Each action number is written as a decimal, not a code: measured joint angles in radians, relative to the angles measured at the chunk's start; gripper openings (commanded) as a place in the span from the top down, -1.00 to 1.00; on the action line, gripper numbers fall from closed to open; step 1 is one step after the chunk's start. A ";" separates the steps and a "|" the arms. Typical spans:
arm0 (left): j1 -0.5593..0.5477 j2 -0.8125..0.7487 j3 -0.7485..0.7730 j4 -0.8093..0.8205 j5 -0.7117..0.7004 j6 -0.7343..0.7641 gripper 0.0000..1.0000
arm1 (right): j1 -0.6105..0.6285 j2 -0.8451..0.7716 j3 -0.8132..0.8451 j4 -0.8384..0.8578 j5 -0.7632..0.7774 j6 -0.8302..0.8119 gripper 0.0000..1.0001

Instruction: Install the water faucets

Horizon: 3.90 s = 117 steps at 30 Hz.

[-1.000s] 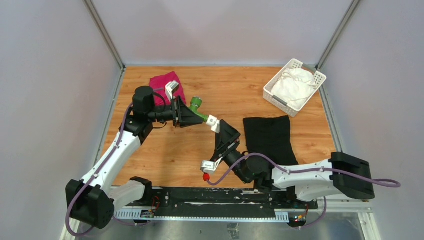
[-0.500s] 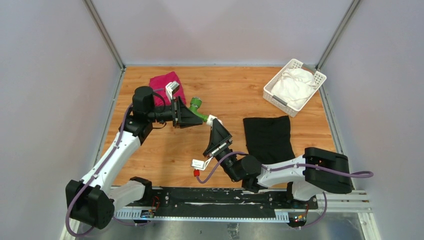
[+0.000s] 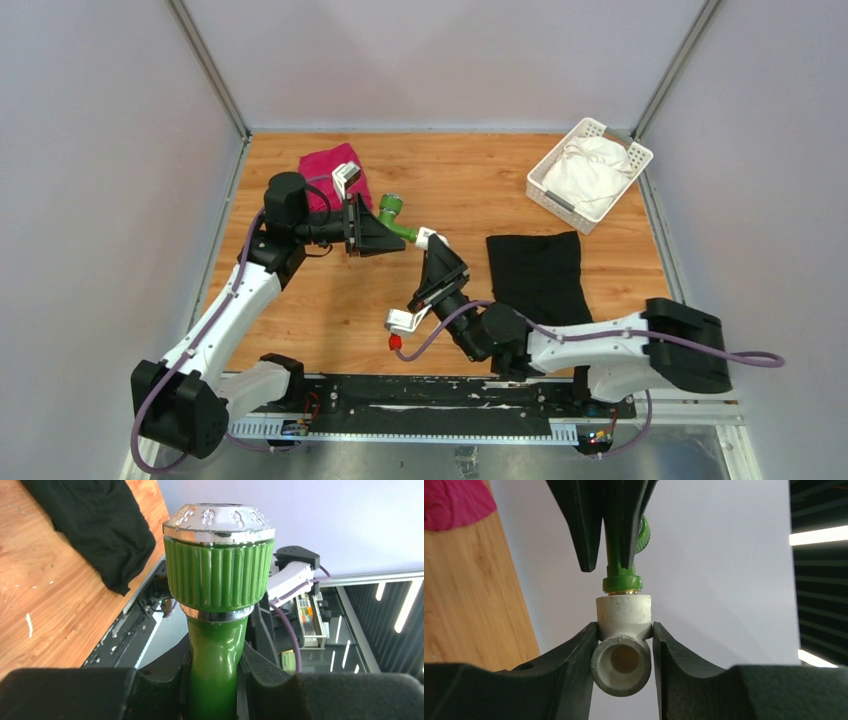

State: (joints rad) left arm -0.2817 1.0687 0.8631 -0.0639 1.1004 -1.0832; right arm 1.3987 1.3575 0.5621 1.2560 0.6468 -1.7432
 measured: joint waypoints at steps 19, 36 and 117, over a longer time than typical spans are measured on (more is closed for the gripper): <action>-0.010 -0.047 -0.007 0.080 0.068 0.195 1.00 | -0.393 -0.402 0.379 -1.201 -0.780 1.505 0.24; 0.005 -0.198 -0.042 0.020 -0.005 0.439 1.00 | -0.717 -0.210 0.391 -0.991 -1.479 2.250 -0.64; 0.005 -0.069 0.128 -0.386 -0.165 0.365 1.00 | -0.038 0.267 0.130 0.233 0.173 -0.066 0.19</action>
State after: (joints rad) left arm -0.2771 0.9993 0.9913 -0.4503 0.9356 -0.7177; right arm 1.3609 1.6249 0.6922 1.4895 0.8196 -1.8095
